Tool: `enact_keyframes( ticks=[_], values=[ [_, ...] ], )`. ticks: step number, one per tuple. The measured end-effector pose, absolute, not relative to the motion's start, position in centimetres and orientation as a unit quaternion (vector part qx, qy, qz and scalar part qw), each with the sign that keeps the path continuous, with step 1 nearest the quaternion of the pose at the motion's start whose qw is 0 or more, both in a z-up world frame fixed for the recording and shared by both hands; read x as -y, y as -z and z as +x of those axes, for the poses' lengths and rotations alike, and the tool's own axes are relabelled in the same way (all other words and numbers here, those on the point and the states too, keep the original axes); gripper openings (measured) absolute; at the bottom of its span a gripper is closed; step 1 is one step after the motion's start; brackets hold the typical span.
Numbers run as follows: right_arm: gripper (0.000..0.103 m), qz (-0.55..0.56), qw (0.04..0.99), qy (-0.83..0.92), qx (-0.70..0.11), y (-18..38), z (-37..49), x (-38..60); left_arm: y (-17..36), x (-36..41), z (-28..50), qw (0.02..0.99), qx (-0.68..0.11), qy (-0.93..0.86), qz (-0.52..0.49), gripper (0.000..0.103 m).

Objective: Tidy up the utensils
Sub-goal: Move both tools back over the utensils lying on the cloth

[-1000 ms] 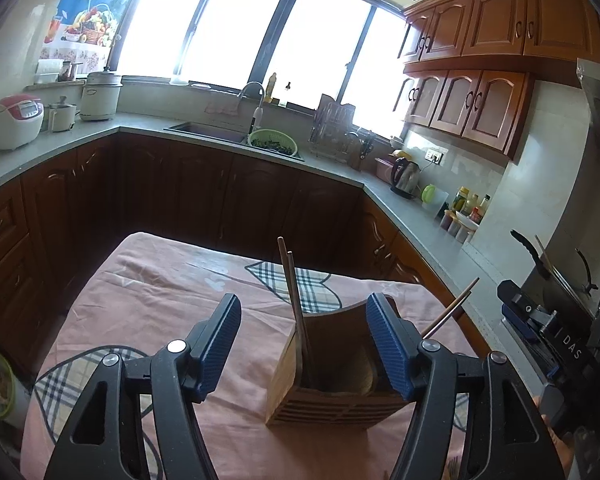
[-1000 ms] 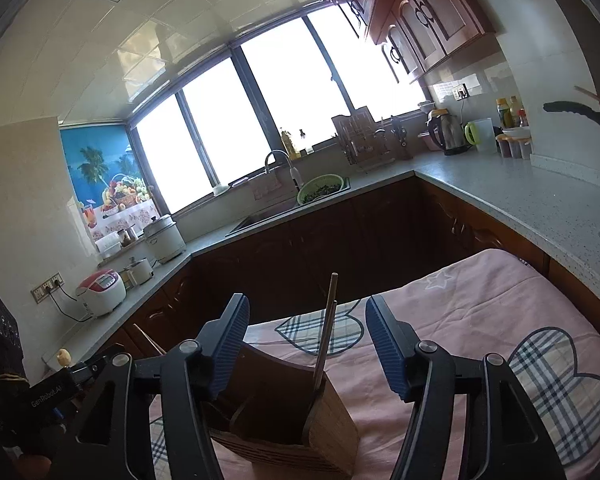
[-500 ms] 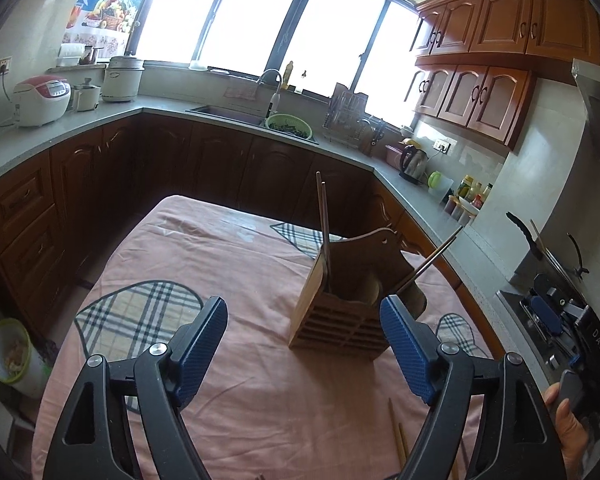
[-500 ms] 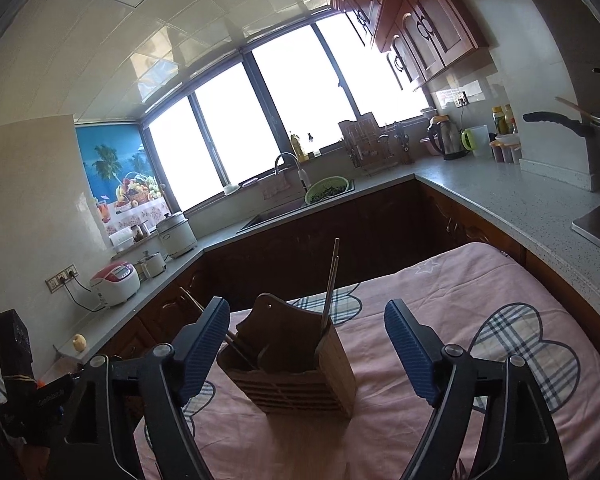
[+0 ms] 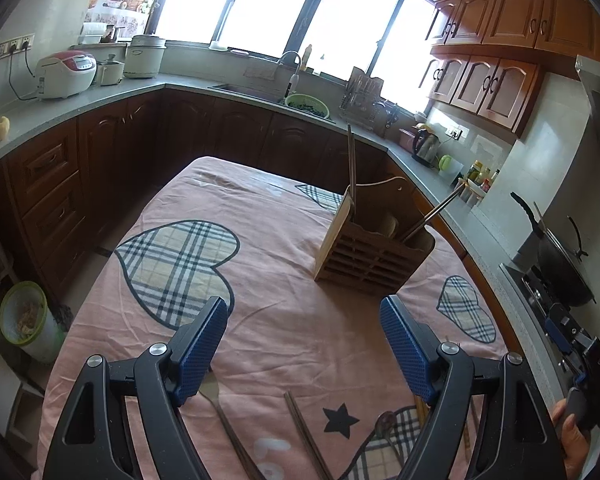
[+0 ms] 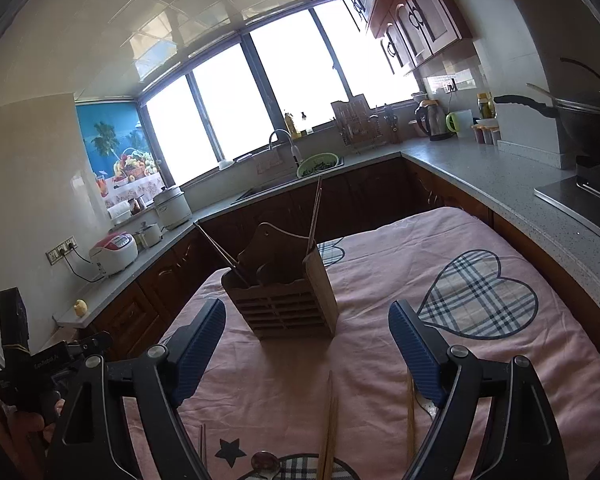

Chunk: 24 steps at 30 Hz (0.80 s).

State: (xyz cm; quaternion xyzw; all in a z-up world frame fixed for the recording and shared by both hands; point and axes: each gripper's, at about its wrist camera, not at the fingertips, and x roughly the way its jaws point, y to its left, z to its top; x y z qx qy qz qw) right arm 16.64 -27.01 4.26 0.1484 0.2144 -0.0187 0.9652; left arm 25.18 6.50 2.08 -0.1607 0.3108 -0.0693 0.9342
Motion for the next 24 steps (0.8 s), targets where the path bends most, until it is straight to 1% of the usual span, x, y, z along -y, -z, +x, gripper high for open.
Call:
enact_keyframes(
  ticks=[14,24],
  values=[
    [0.085,0.152,0.957,0.031,-0.244,-2.0,12.8,26.7,-1.2,-6.3,21.3,0.92,-0.361,0.053,-0.142,0.077],
    [0.085,0.156,0.955,0.041,-0.25,-1.6,11.9,27.0,1.4,-3.1,22.9,0.902,-0.42,0.04,-0.086,0.076]
  ],
)
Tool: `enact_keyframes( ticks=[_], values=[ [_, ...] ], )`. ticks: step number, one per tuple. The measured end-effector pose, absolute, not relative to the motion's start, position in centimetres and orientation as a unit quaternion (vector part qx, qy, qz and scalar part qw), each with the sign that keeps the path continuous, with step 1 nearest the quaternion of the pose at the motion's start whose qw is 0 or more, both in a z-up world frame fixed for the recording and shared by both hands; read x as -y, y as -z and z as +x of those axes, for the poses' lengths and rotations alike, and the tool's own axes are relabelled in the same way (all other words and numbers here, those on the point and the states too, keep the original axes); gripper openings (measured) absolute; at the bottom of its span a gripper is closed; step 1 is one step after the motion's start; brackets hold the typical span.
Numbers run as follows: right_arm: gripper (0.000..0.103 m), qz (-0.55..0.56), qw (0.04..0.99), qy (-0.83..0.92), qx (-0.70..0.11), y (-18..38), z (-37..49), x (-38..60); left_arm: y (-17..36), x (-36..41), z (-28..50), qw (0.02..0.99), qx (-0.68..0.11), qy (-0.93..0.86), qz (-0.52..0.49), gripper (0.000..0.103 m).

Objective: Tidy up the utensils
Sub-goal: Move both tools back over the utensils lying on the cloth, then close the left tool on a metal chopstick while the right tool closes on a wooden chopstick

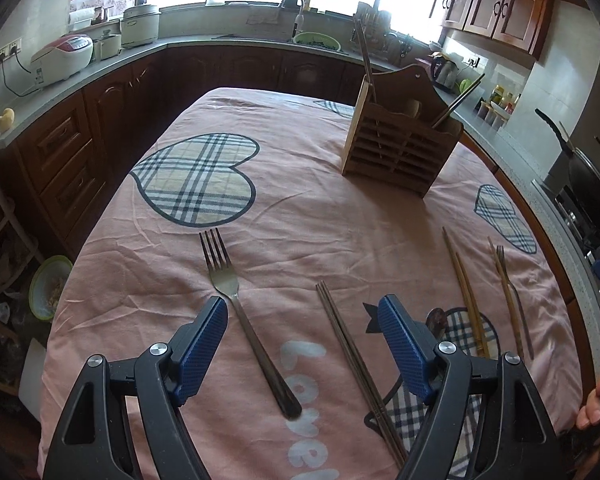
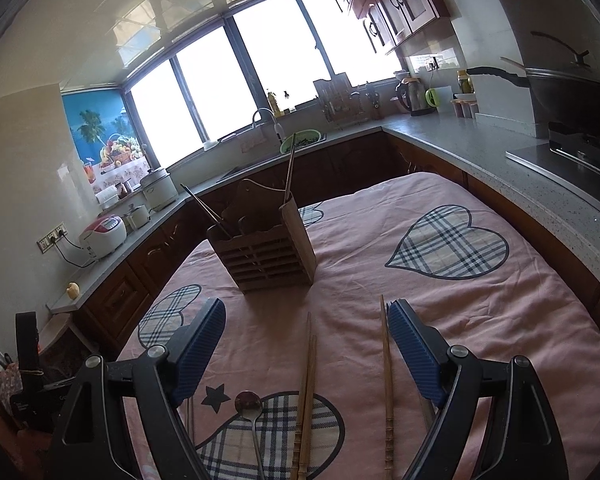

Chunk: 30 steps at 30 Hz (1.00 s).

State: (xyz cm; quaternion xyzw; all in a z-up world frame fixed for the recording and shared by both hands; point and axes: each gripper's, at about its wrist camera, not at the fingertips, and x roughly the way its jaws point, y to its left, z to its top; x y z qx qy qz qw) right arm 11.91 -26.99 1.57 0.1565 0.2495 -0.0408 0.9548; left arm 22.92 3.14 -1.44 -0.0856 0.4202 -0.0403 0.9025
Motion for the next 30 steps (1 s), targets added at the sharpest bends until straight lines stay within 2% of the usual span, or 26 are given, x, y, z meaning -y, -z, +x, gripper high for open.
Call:
enact_keyframes(
  ticks=[7,14,21,27,28,29,30],
  values=[
    [0.085,0.161,0.952,0.047,-0.255,-1.1,12.1,27.5,4.1,-1.4,25.3,0.885,-0.461,0.025,-0.057,0.066],
    [0.085,0.166,0.947,0.048,-0.271,0.1,13.0,27.8,6.1,-0.6,27.3,0.874,-0.484,0.02,-0.051,0.064],
    [0.085,0.172,0.942,0.046,-0.285,1.1,13.9,27.9,8.2,-0.3,29.1,0.86,-0.508,0.019,-0.049,0.056],
    [0.084,0.168,0.937,0.035,-0.306,2.3,15.0,27.6,8.6,0.1,29.8,0.862,-0.505,0.02,-0.046,0.057],
    [0.084,0.165,0.935,0.033,-0.314,2.7,15.3,27.4,8.6,0.2,29.9,0.862,-0.505,0.021,-0.043,0.055],
    [0.078,0.161,0.932,0.031,-0.323,3.2,15.7,27.2,8.7,0.4,30.0,0.863,-0.504,0.02,-0.037,0.054],
    [0.067,0.156,0.929,0.03,-0.334,3.7,16.1,27.0,8.7,0.6,29.9,0.864,-0.502,0.02,-0.032,0.052]
  ],
)
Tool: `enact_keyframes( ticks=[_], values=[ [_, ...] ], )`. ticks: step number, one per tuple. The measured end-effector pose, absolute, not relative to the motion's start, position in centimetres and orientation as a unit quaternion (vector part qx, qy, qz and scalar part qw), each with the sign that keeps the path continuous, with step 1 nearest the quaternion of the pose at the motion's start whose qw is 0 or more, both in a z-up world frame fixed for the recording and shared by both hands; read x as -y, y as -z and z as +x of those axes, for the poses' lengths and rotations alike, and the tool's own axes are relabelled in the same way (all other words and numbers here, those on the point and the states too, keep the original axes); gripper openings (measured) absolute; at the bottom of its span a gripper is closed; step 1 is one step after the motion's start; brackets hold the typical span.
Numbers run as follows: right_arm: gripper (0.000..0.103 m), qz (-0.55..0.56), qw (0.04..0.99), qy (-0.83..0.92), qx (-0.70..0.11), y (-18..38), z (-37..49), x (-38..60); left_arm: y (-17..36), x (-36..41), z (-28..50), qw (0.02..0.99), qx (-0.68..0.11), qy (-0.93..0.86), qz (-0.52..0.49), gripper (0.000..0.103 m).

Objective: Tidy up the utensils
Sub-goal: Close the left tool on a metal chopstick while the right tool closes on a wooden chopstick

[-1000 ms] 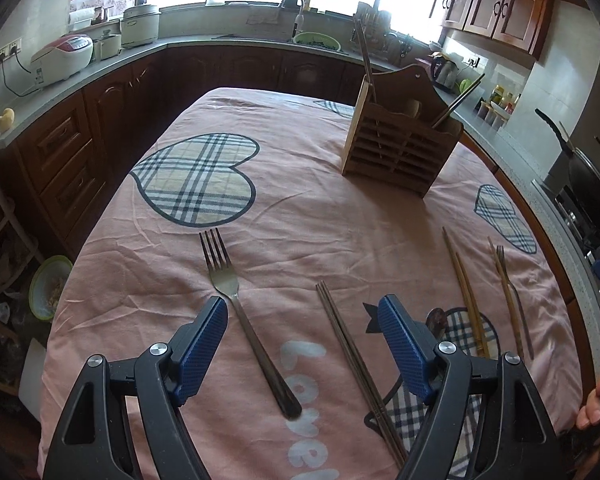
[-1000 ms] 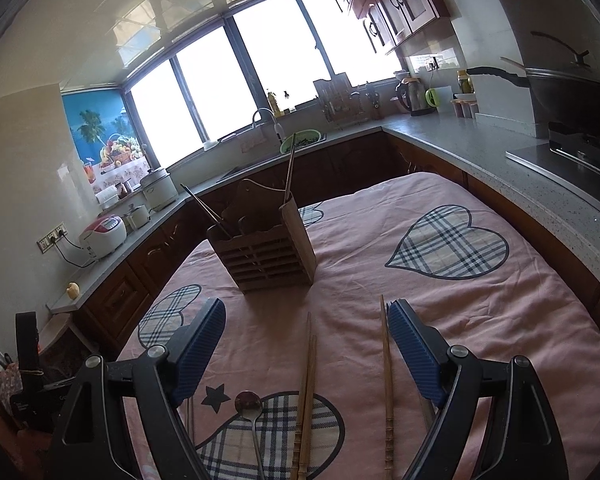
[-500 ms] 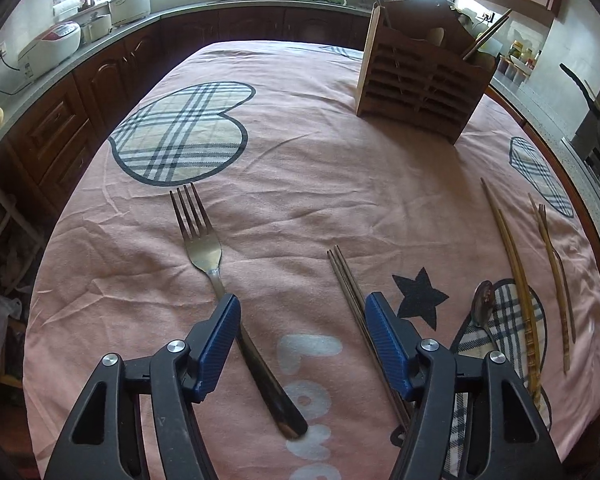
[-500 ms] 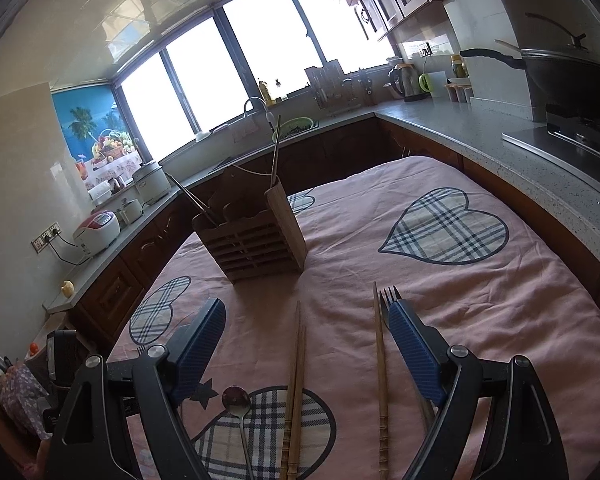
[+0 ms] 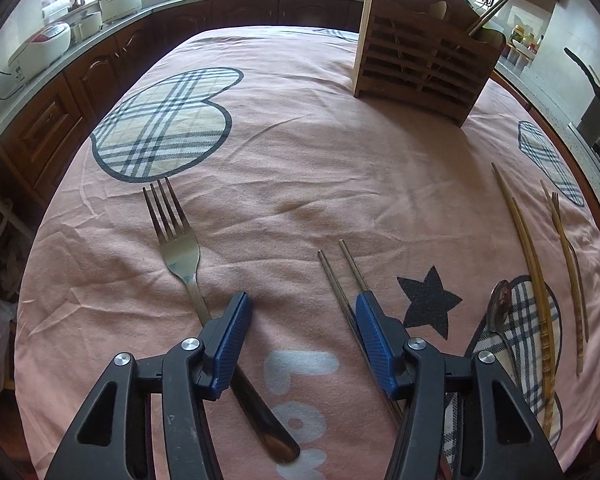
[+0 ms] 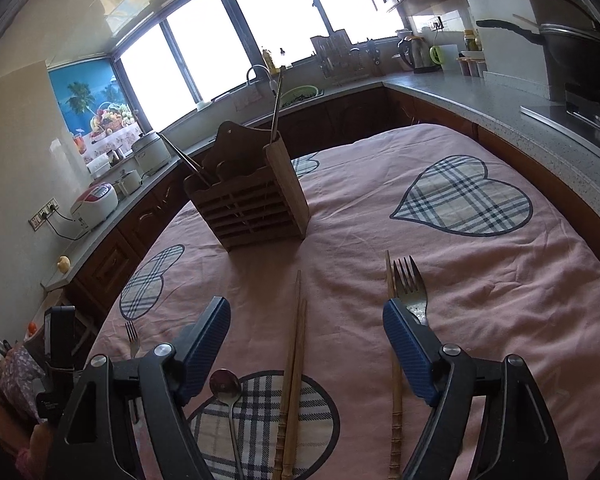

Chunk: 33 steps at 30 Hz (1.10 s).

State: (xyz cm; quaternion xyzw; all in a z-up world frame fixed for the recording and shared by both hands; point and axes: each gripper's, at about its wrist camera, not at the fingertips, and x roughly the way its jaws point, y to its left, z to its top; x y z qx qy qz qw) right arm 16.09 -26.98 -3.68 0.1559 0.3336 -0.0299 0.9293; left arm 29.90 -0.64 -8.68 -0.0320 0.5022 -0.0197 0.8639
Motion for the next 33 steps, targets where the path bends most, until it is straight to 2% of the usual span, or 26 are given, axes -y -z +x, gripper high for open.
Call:
enact_keyframes(
  ticks=[3,5,7,9,13,25,26,27,33],
  values=[
    [0.047,0.152,0.919,0.026,-0.364,5.4,17.4,26.6,8.7,1.3,29.9,0.868,-0.496,0.02,-0.014,0.045],
    [0.038,0.145,0.912,0.027,-0.383,6.6,18.3,26.4,8.7,1.4,30.0,0.869,-0.495,0.024,-0.011,0.04],
    [0.03,0.14,0.906,0.026,-0.397,7.4,19.2,26.1,8.7,1.4,30.3,0.869,-0.494,0.029,-0.011,0.03],
    [0.022,0.133,0.903,0.023,-0.407,8.1,20.0,25.7,8.7,1.5,30.6,0.869,-0.494,0.034,-0.01,0.024],
    [0.016,0.123,0.898,0.012,-0.421,9.0,21.9,24.9,8.9,1.8,31.1,0.87,-0.491,0.042,-0.004,0.017],
    [0.02,0.084,0.884,0.0,-0.46,11.8,29.8,24.1,9.2,1.8,31.3,0.874,-0.483,0.057,0.001,0.015],
    [0.016,0.077,0.884,0.003,-0.461,11.8,29.9,24.0,9.2,1.8,31.2,0.875,-0.481,0.057,0.002,0.013],
    [0.006,0.077,0.885,0.003,-0.46,11.7,29.9,24.0,9.2,1.8,31.2,0.875,-0.48,0.059,0.0,0.011],
    [0.005,0.104,0.896,-0.008,-0.432,9.9,28.2,24.6,9.1,-0.7,31.2,0.864,-0.488,0.095,-0.082,0.003]
  ],
)
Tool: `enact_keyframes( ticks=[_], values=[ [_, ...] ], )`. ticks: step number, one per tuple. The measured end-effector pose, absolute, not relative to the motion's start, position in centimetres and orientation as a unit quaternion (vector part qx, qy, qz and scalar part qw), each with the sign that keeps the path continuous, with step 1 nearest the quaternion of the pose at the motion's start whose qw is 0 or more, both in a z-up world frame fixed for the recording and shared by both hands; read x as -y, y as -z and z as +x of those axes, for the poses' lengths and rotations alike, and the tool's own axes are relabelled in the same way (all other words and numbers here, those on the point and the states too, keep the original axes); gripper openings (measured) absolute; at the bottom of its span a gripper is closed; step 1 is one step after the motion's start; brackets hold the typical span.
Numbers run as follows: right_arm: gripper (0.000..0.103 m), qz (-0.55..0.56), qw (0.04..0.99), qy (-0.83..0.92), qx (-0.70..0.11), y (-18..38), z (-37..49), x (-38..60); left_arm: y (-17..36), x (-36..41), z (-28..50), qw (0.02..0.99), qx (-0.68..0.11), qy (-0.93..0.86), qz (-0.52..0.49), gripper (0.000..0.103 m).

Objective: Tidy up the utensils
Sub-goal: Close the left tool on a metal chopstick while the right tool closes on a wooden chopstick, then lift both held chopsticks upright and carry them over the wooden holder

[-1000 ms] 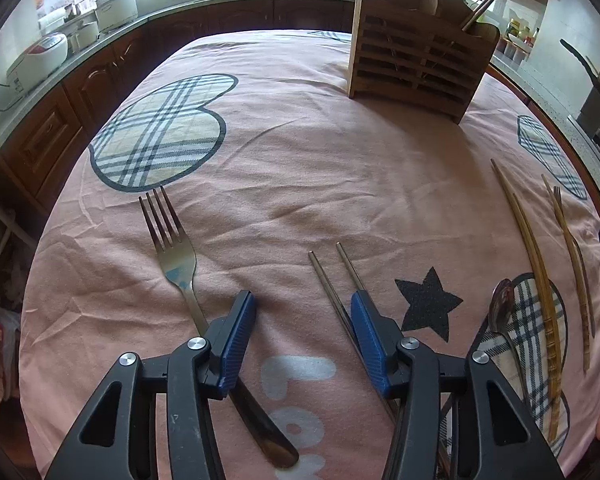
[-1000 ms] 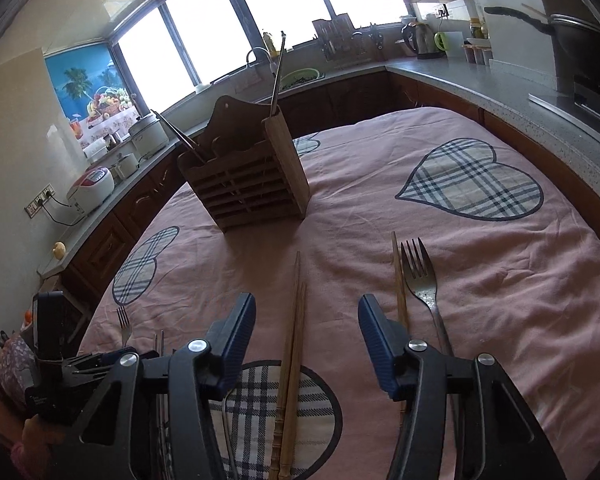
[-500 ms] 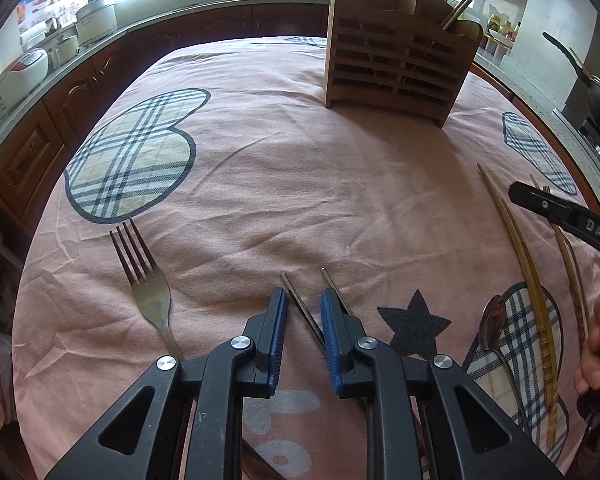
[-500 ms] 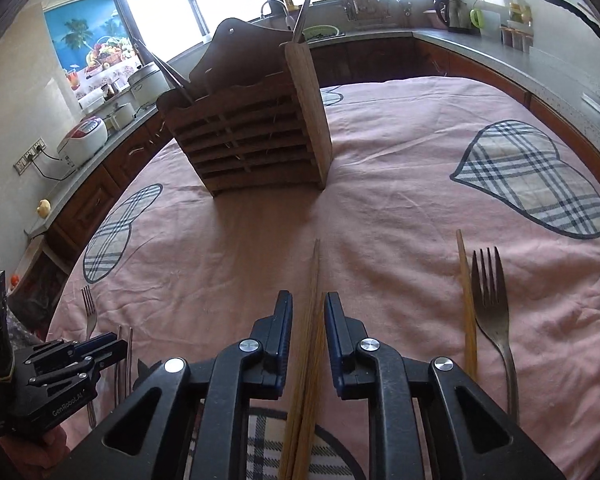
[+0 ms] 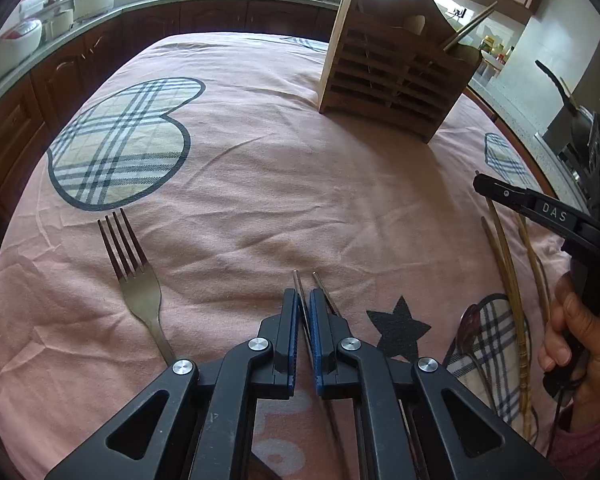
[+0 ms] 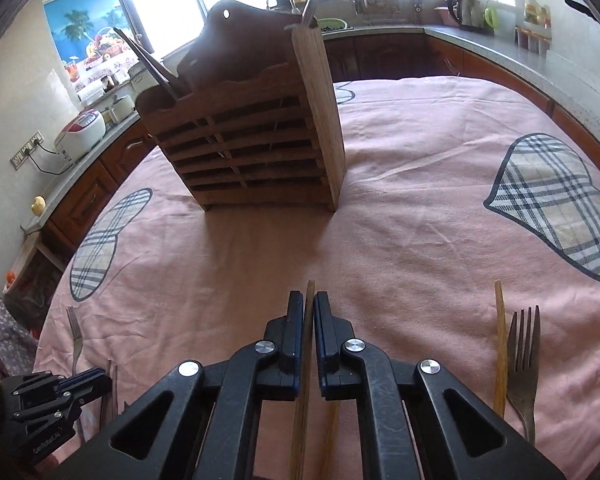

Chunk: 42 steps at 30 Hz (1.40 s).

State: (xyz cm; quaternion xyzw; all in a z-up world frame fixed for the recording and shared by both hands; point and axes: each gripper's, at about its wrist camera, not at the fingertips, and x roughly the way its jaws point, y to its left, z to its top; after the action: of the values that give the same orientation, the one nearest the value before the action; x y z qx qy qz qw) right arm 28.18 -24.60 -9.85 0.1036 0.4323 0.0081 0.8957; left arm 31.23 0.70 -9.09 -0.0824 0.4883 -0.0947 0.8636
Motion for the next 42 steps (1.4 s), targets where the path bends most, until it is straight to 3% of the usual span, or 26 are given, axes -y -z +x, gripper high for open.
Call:
enact_keyframes(
  ticks=[27,42],
  values=[
    [0.005,0.112,0.941,-0.041,-0.316,-1.1,20.4,22.9,-2.8,-3.9,23.4,0.908,-0.374,0.143,-0.12,0.003],
    [0.005,0.103,0.961,-0.035,-0.255,-5.4,18.2,22.9,-6.3,-5.0,21.3,0.926,-0.323,0.156,-0.12,0.003]
  ],
)
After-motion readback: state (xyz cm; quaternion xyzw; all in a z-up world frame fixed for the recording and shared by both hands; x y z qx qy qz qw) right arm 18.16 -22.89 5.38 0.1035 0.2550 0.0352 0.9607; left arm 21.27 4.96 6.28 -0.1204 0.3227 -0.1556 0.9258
